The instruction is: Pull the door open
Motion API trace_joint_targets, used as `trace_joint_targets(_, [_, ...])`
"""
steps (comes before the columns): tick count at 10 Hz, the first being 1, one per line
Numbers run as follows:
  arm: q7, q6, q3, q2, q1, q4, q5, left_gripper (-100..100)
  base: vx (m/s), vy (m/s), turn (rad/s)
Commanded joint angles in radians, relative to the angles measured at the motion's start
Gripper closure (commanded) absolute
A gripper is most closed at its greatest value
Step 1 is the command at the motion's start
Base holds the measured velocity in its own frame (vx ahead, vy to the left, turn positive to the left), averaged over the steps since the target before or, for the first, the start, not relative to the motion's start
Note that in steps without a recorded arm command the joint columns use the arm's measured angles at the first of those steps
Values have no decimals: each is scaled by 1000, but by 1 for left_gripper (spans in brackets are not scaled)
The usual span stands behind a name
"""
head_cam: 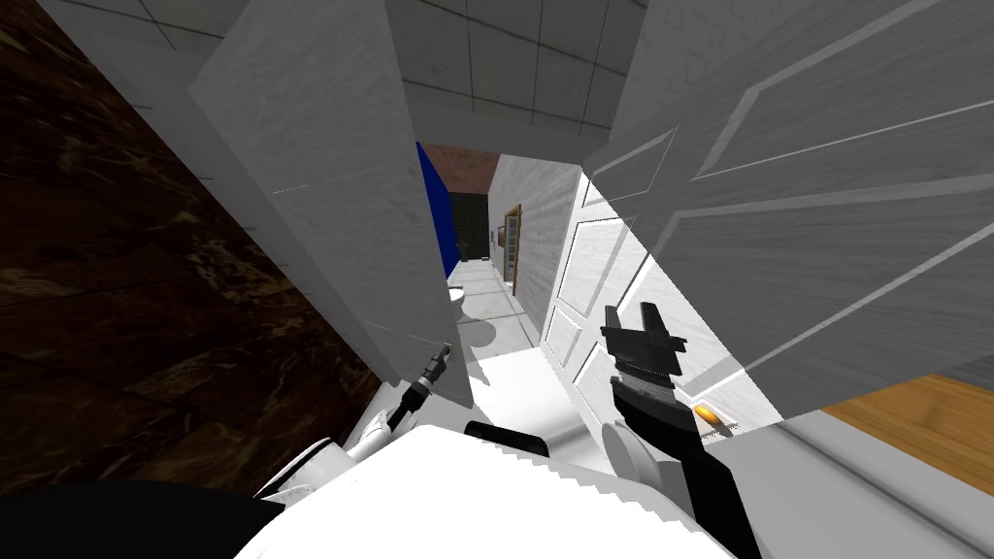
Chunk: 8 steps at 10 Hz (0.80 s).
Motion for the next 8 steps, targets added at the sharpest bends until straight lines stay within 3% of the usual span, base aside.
trace_joint_targets(1, [8,-28,-3,9,-1,23,-2,100,-90,25,-22])
trace_joint_targets(4, [45,-101,-33,48,35,28,-20,100,-129,65,-79])
trace_joint_targets(6, [51,-114,-38,55,41,29,-23,100,-120,46,-27])
trace_joint_targets(7, [62,-135,-47,66,52,30,-27,100,-89,28,-26])
trace_joint_targets(8, [62,-135,-47,66,52,30,-27,100,-74,30,-18])
